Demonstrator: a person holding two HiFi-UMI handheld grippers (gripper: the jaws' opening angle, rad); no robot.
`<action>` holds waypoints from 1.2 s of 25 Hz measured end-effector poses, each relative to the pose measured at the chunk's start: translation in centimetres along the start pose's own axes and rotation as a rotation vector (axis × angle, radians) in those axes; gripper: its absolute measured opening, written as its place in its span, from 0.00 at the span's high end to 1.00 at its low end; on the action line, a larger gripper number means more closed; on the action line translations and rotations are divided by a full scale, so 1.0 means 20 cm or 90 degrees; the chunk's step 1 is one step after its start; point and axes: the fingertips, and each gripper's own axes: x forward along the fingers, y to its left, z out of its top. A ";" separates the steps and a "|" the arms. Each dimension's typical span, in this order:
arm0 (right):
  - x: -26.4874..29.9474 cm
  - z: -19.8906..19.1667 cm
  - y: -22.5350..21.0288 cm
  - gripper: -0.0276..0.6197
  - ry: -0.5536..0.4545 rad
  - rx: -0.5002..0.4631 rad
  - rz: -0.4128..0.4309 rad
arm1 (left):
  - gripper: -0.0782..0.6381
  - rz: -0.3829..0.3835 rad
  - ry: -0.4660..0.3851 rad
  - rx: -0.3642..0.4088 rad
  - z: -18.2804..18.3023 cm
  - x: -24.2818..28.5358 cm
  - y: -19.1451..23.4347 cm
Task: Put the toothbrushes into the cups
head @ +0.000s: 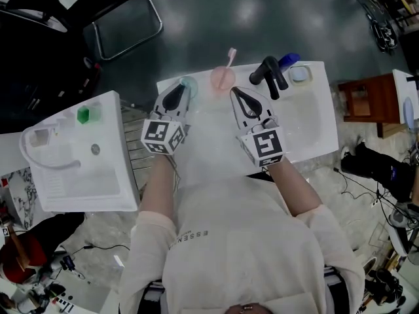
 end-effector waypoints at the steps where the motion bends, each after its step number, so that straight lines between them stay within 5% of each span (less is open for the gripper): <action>1: 0.00 0.00 0.00 0.93 -0.001 -0.001 0.001 | 0.87 0.002 0.000 -0.002 0.00 0.00 0.00; 13: 0.01 -0.01 0.02 0.93 0.000 0.003 0.003 | 0.84 0.084 0.045 -0.021 -0.04 0.01 0.17; 22: 0.02 0.01 -0.01 0.93 -0.002 -0.004 -0.007 | 0.57 0.113 0.070 -0.029 -0.10 0.00 0.20; 30: 0.00 0.08 0.03 0.93 -0.021 -0.001 0.026 | 0.57 0.064 0.046 0.037 0.06 -0.11 0.04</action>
